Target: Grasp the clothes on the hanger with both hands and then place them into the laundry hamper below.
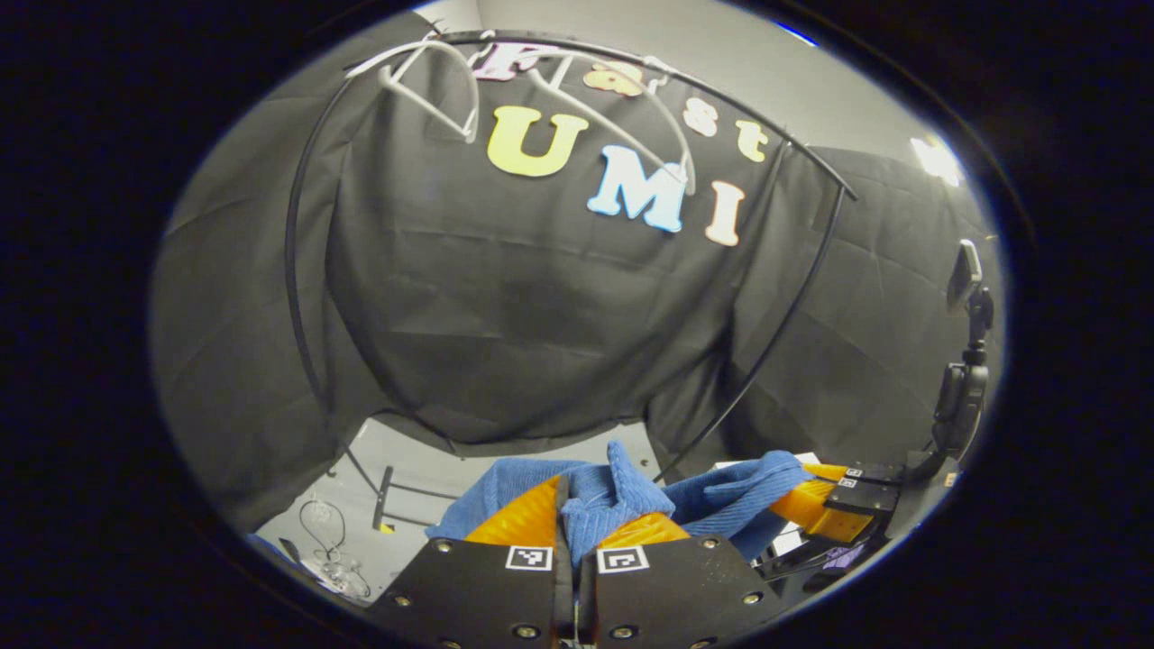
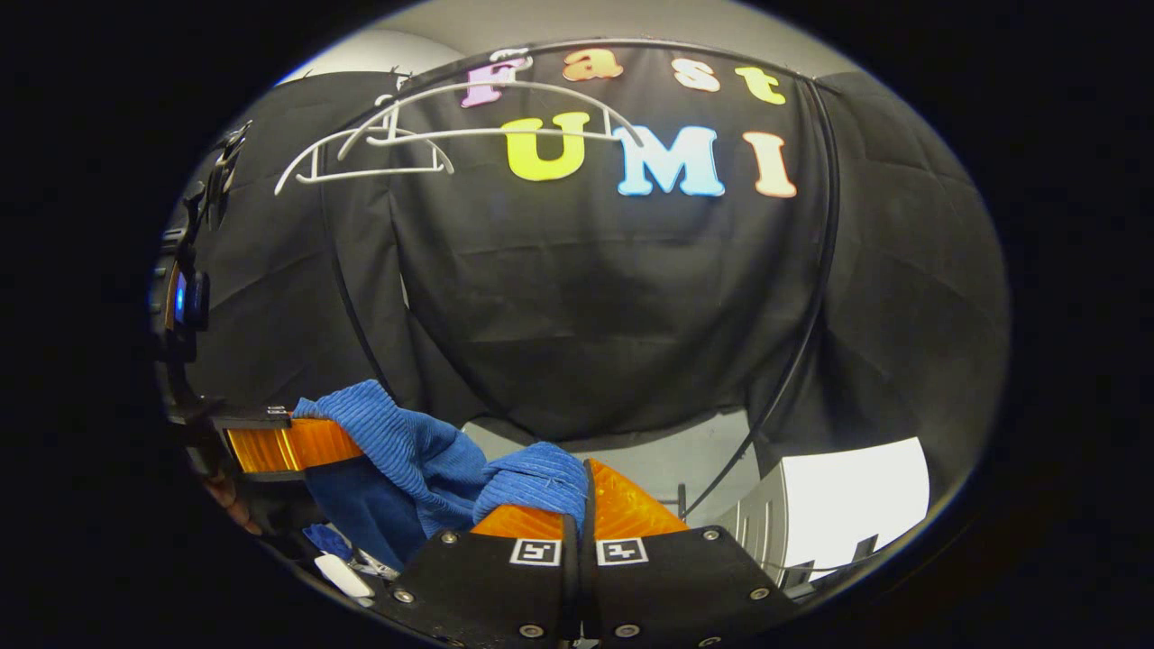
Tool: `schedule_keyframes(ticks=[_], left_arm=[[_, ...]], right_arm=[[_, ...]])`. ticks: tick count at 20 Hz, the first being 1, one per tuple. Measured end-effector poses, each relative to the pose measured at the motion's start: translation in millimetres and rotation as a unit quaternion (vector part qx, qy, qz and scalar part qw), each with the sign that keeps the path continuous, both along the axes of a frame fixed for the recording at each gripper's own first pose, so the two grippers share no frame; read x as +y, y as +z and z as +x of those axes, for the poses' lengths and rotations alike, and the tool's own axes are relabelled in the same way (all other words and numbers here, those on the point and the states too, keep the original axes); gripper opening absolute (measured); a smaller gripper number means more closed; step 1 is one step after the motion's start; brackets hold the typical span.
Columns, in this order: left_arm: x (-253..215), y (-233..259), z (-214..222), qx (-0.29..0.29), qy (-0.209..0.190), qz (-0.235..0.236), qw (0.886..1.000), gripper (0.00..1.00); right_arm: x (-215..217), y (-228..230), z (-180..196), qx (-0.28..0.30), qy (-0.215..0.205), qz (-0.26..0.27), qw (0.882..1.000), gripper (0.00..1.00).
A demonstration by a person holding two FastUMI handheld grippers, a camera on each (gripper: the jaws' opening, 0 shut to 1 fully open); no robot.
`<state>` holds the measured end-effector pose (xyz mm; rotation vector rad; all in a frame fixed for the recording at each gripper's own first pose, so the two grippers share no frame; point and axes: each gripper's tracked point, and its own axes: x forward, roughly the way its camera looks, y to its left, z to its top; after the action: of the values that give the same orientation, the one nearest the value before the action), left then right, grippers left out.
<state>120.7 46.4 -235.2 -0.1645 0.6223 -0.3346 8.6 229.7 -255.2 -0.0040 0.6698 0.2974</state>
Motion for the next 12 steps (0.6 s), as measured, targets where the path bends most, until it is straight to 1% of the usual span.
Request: schedule_keyframes(ticks=[1,3,6,10,12], left_arm=[[0.1,-10.4,1.2,0.008,0.001,0.006,1.0,0.04],[3.6,-23.3,3.4,0.021,-0.001,0.022,1.0,0.03],[14.4,-62.0,-1.1,0.039,-0.009,0.061,0.997,0.04],[21.4,-110.2,4.2,0.069,-0.013,0.082,0.994,0.04],[25.7,-132.9,6.7,0.08,-0.013,0.092,0.992,0.04]], right_arm=[[2.4,-10.0,-0.4,0.013,-0.003,0.001,1.0,0.0],[8.1,-23.9,-1.0,0.029,-0.01,0.007,1.0,0.01],[17.8,-49.9,-6.6,0.064,-0.018,0.016,0.998,0.01],[16.4,-96.6,2.5,0.102,-0.03,0.011,0.994,0.01],[13.7,-122.1,0.0,0.124,-0.039,0.004,0.992,0.01]])
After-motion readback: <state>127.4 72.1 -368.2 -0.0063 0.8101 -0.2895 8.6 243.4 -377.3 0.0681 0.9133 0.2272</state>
